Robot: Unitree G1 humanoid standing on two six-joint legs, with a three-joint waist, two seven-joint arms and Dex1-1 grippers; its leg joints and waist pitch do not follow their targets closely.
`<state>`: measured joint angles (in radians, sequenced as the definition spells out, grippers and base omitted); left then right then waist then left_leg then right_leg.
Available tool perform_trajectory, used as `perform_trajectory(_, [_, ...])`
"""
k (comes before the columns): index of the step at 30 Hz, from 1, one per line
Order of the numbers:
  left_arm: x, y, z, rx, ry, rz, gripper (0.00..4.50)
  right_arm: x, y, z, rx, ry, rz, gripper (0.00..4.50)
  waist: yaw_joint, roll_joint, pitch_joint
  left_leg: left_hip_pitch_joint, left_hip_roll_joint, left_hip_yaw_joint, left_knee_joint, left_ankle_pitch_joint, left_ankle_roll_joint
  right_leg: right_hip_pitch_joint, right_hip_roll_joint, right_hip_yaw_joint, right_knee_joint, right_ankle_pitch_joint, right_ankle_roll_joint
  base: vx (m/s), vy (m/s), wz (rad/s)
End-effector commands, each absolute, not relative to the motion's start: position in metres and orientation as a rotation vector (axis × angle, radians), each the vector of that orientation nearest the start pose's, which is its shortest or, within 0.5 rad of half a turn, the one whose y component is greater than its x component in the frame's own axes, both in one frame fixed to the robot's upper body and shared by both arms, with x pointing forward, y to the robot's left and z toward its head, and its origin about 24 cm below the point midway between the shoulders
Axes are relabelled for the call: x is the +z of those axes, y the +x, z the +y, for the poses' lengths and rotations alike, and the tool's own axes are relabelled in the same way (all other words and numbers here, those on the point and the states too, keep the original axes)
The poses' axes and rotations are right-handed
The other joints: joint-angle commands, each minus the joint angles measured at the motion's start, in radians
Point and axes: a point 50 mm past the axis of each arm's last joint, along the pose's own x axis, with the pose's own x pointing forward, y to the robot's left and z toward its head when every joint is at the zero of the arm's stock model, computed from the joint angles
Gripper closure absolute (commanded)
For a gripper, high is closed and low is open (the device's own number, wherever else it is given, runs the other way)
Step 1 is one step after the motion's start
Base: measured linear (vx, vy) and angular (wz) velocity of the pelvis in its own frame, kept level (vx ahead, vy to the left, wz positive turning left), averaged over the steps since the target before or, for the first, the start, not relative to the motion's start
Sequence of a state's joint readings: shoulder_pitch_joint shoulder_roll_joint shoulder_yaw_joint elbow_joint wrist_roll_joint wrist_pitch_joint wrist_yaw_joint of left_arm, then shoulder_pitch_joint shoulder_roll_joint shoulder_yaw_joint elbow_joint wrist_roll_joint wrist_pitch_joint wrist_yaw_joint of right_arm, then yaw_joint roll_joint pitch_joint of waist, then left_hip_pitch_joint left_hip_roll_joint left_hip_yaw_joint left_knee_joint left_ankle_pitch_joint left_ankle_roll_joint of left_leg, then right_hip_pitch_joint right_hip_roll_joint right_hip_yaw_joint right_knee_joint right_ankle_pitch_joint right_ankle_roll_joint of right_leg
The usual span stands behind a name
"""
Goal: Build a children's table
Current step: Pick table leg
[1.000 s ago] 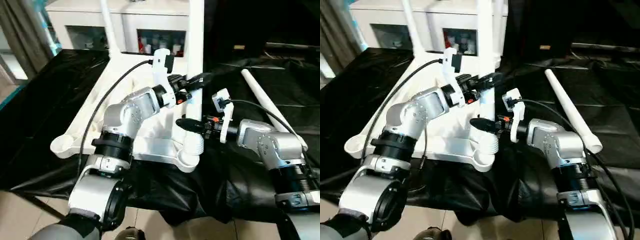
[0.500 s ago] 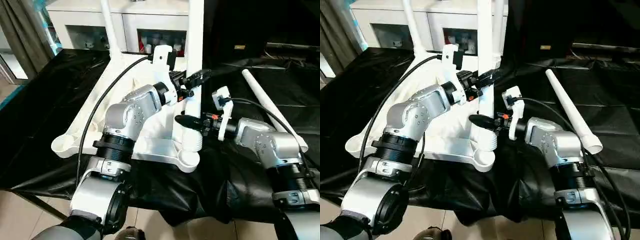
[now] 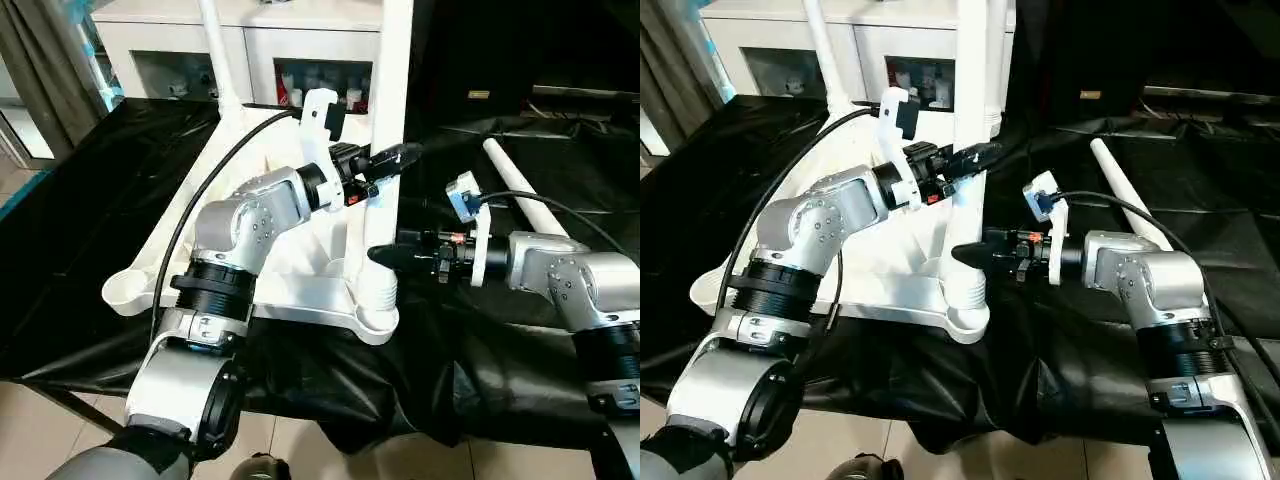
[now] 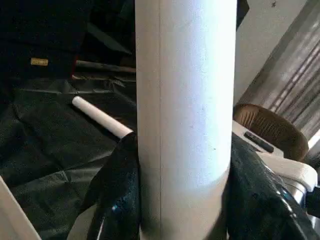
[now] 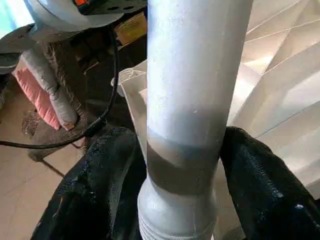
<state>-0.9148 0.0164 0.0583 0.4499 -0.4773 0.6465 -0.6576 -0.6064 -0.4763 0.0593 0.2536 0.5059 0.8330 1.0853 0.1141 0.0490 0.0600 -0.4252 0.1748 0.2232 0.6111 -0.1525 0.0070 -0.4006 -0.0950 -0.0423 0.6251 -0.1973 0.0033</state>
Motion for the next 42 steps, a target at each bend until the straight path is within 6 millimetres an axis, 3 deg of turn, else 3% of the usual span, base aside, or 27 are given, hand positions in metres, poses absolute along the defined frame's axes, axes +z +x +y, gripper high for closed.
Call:
perform_trajectory(1, [0.193,0.354,0.034,-1.117,-0.378,0.103,2.72,0.122,0.315,-0.152,1.190,0.240,0.483,1.50,0.002,-0.027,-0.084,0.043,0.053,-0.038,-0.059,-0.134,0.047,0.040,-0.058,0.026,-0.072,-0.124,-0.235,0.000,0.000,0.00])
perform_trajectory(25, [0.195,0.345,0.029,-1.217,-0.357,0.108,2.72,0.115,0.315,-0.147,1.200,0.261,0.527,1.50,0.003,-0.026,-0.084,0.044,0.053,-0.038,-0.060,-0.141,0.034,0.039,-0.058,0.027,-0.072,-0.133,-0.229,0.000,0.000,0.00])
perform_trajectory(32, [0.194,0.344,0.029,-1.220,-0.358,0.111,2.72,0.114,0.316,-0.148,1.196,0.267,0.528,2.19,0.003,-0.026,-0.084,0.043,0.053,-0.038,-0.059,-0.133,0.040,0.040,-0.058,0.027,-0.070,-0.115,-0.233,0.000,0.000,0.00])
perform_trajectory(42, [0.193,0.346,0.033,-1.190,-0.357,0.110,2.72,0.114,0.317,-0.147,1.195,0.273,0.508,2.53,0.003,-0.029,-0.084,0.042,0.053,-0.038,-0.059,-0.133,0.039,0.040,-0.058,0.027,-0.071,-0.128,-0.229,0.000,0.000,0.00])
